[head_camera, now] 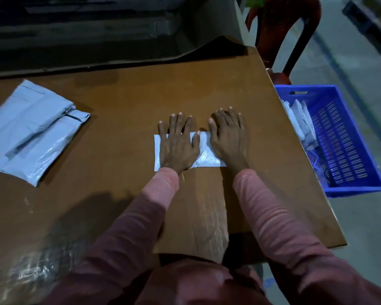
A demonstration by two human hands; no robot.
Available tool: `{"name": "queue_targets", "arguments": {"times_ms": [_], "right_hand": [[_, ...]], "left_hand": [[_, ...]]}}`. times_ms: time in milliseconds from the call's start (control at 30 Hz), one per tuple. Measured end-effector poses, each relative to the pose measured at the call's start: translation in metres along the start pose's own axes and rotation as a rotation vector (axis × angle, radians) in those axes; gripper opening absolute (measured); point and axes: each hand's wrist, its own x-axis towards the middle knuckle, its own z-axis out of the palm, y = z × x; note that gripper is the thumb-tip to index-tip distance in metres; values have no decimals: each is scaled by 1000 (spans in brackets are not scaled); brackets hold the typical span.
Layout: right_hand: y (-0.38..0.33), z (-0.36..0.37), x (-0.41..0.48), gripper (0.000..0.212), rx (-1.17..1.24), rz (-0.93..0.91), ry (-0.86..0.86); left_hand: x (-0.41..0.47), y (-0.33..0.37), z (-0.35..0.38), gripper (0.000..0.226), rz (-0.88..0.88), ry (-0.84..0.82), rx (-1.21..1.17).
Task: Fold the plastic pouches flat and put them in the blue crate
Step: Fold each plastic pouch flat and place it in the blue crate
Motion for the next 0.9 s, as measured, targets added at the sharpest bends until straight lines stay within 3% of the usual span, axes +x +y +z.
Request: {"name": "queue_targets", "arguments": {"times_ms": [233, 400, 500, 667, 900], "right_hand": [[-1, -3, -9, 39, 32, -85, 88], [-12, -32, -72, 47, 107, -143, 64], [-18, -45, -109, 18, 166, -118, 139], [-18, -40, -122, 19, 148, -57, 121], [-24, -49, -127, 23, -14, -174, 82]], "left_hand": [[-15, -3, -9, 66, 18, 46, -82], [-77, 7, -30, 57, 88, 90, -228], [-109, 13, -33, 48, 112, 133, -266], [-124, 14, -19, 46, 162, 68, -157], [-122, 12, -16, 53, 210, 37, 16]]}}
